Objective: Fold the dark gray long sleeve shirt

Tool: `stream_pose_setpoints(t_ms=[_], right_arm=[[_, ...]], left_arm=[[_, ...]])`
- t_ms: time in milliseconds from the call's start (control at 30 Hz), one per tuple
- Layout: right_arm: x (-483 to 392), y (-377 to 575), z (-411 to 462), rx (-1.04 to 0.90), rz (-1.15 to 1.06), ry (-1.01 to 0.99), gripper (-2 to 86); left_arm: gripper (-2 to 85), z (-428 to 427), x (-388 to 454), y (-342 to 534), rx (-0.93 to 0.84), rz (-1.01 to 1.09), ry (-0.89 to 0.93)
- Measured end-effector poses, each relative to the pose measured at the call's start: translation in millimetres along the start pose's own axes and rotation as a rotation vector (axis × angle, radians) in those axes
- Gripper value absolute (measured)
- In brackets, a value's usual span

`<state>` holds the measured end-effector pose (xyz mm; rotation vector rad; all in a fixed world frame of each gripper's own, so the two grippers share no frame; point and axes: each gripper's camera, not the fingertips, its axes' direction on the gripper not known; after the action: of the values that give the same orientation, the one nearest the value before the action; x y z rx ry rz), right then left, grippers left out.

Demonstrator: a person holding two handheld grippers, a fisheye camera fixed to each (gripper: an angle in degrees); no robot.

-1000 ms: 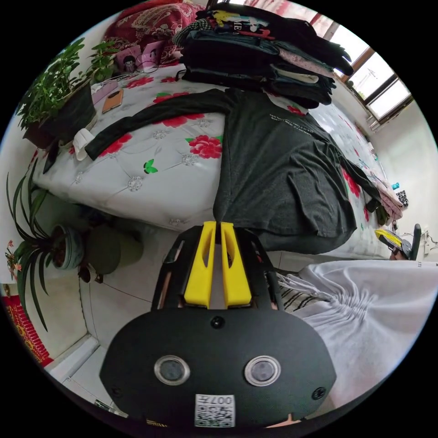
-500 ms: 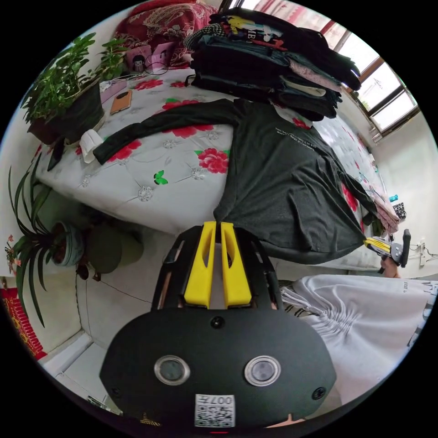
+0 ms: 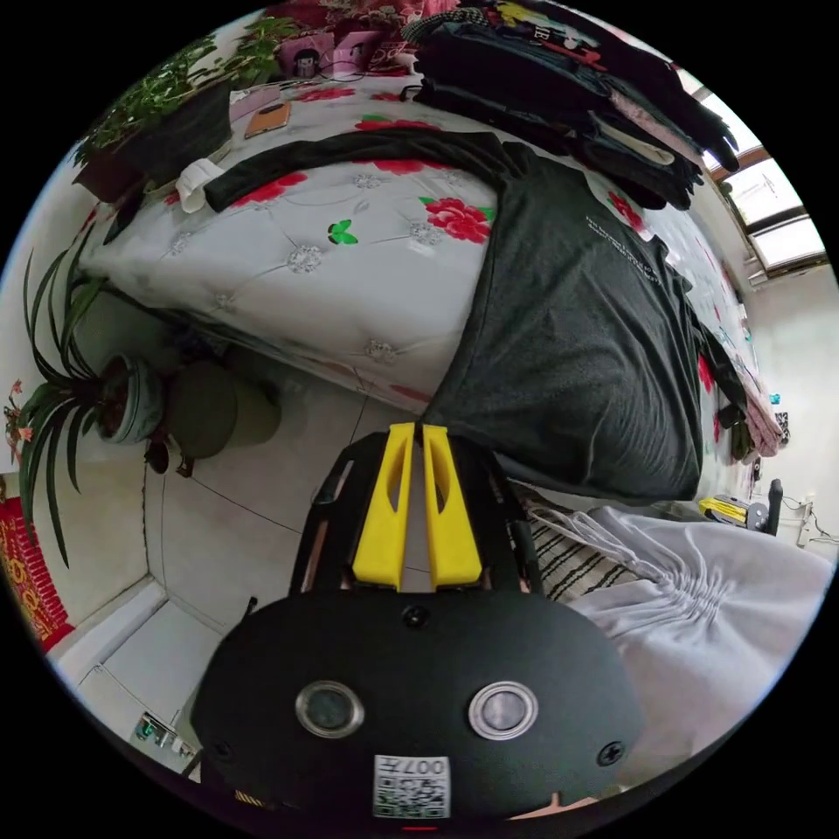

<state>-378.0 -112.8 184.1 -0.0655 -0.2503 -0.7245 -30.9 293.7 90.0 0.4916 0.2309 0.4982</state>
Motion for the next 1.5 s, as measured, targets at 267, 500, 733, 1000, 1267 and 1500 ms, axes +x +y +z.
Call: stream_pose_setpoints(t_ms=[267,500,733,1000,1267,1500], right_arm=[[-15.2,-32.8,-37.3,0.228,0.000,0.096,-0.3],[-59.1,-111.1,10.7,0.072,0.071,0.187,-0.3],[-82.1,-120.7,19.0,0.053,0.152,0.250,-0.3],[-85.9,-123.5,26.9,0.029,0.376,0.227,-0.3],[-85.6,-93.1,34.2,0.146,0.700,0.143,-0.2],[-97.8,-69.8,-3.5,0.383,0.720,0.148,-0.2]], left_arm=[[4.0,-39.3,-48.0,17.3,0.177,-0.153,0.011],[8.2,-36.6,-109.9,-52.5,0.292,-0.350,0.128],[10.0,-43.1,-188.5,-130.6,0.387,-0.524,0.132],[8.6,-0.2,-229.9,-198.7,0.350,-0.682,0.329],[-0.7,-39.5,-172.5,-245.5,0.534,-0.506,0.439],[-0.9,-185.0,-68.0,-263.8,0.904,-0.138,0.422]])
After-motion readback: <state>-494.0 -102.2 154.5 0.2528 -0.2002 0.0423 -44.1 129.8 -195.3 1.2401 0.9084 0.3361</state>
